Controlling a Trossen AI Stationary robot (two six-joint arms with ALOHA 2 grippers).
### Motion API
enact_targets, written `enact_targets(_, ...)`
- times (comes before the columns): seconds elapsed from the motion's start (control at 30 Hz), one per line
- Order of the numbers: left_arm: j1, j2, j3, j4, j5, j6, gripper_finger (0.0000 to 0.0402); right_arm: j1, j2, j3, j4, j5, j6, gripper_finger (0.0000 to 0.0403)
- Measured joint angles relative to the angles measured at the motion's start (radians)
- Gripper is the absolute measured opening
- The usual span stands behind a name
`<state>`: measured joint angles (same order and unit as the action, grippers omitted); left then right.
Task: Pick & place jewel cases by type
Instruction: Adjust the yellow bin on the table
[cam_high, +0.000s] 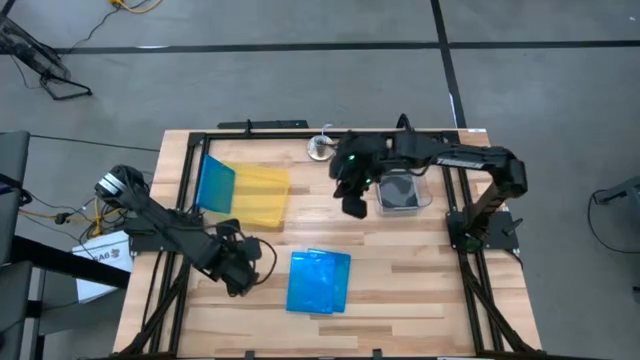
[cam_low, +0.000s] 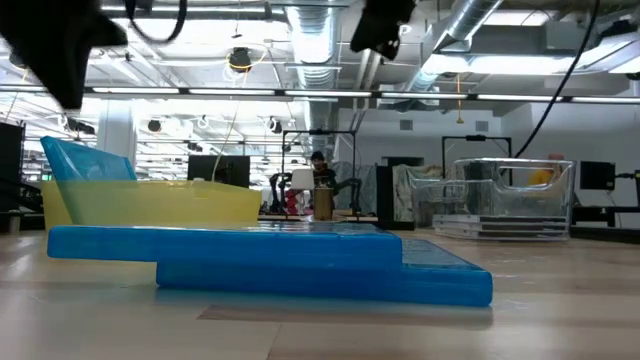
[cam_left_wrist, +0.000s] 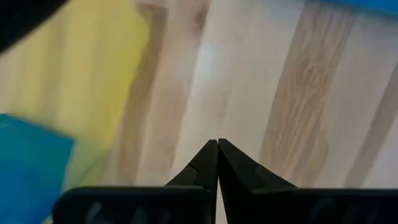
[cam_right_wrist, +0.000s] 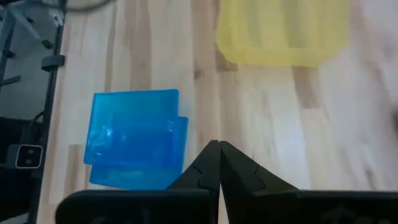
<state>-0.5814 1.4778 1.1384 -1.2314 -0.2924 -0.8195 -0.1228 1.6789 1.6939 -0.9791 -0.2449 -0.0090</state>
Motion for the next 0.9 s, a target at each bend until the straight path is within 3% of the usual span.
enact_targets(0.43, -0.001, -0.004, -0.36, 0.254, -0.013, 0.022, 0.0, -0.058, -0.116, 0.0, -0.122, 0.045, 0.001, 0.0)
enact_targets(0.6, 0.001, -0.004, -0.436, 0.269, -0.103, 0.039, 0.0, -0.058, -0.125, 0.0, -0.147, 0.068, 0.002, 0.0)
enact_targets(0.9, 0.049, -0.008, -0.539, 0.454, -0.122, 0.202, 0.0, -0.058, -0.122, -0.001, -0.152, 0.068, 0.01, 0.0)
